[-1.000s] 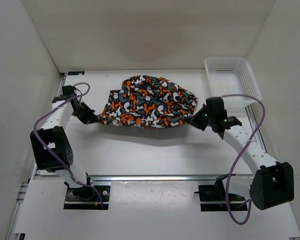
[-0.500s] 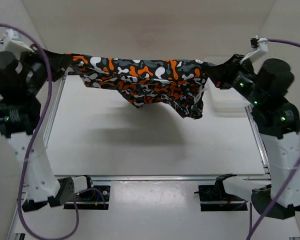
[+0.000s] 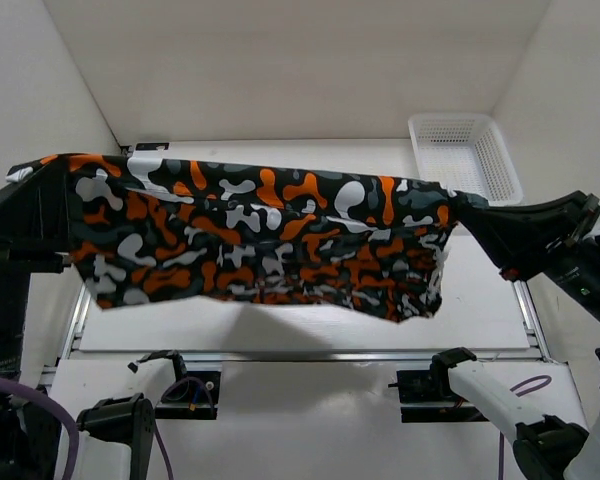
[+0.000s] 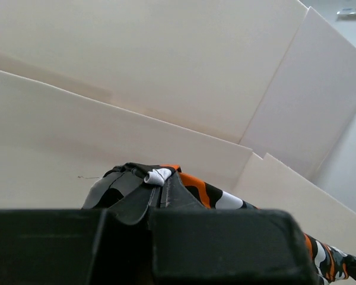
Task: Fold and stack the shorts
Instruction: Fold the shorts
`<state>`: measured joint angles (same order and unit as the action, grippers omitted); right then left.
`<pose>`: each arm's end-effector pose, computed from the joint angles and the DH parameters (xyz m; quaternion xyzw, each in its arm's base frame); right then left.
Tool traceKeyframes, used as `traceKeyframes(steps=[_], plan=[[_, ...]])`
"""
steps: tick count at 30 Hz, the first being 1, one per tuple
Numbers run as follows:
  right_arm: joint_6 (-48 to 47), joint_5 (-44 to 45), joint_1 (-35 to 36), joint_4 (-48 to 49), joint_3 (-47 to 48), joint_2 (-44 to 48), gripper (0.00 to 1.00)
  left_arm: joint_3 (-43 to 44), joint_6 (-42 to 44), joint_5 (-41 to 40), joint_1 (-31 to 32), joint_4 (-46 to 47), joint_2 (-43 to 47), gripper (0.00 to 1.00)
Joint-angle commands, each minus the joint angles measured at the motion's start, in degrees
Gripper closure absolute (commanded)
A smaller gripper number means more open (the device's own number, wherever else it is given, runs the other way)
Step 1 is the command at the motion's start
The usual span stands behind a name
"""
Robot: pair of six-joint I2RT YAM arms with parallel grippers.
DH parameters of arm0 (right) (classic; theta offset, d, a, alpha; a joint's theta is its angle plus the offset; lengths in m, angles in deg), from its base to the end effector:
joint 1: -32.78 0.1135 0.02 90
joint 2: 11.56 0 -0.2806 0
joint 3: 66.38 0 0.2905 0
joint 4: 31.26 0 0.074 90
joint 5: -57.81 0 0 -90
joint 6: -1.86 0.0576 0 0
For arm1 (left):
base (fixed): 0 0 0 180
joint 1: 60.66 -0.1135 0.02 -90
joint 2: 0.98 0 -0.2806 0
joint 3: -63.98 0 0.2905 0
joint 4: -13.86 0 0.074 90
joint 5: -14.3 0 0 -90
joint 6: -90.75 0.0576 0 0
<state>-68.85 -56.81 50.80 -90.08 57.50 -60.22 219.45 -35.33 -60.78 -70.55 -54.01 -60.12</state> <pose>0.0211 0.0321 0.6407 -0.1642 0.5871 0.3712 0.7004 -0.0388 -0.0218 0.7049 -0.0954 0.5106 -0.2577 0.8148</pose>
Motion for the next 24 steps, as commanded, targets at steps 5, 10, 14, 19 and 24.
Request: traceKeyframes(steps=[5, 10, 14, 19, 24], plan=[[0.14, 8.61, -0.18, -5.58, -9.36, -0.81, 1.00, -8.78, 1.89, -6.21, 0.13, -3.65, -6.16, 0.90], [-1.70, 13.28, -0.18, 0.81, -20.89, -5.82, 1.00, -21.89, 2.50, -6.22, 0.13, 1.62, -11.43, 0.90], [-2.59, 16.97, -0.18, 8.03, -29.42, -15.63, 1.00, -27.53, 4.07, -5.69, 0.13, 4.09, -21.51, 0.90], [-3.38, 19.00, -2.02, 16.38, -32.51, -30.32, 1.00, -25.25, 5.84, -7.01, 0.75, 4.61, -35.76, 0.90], [-0.84, 18.29, -4.40, 20.44, -22.26, -50.01, 1.00, -15.42, 6.37, -6.48, 0.75, 4.61, -50.53, 0.90]])
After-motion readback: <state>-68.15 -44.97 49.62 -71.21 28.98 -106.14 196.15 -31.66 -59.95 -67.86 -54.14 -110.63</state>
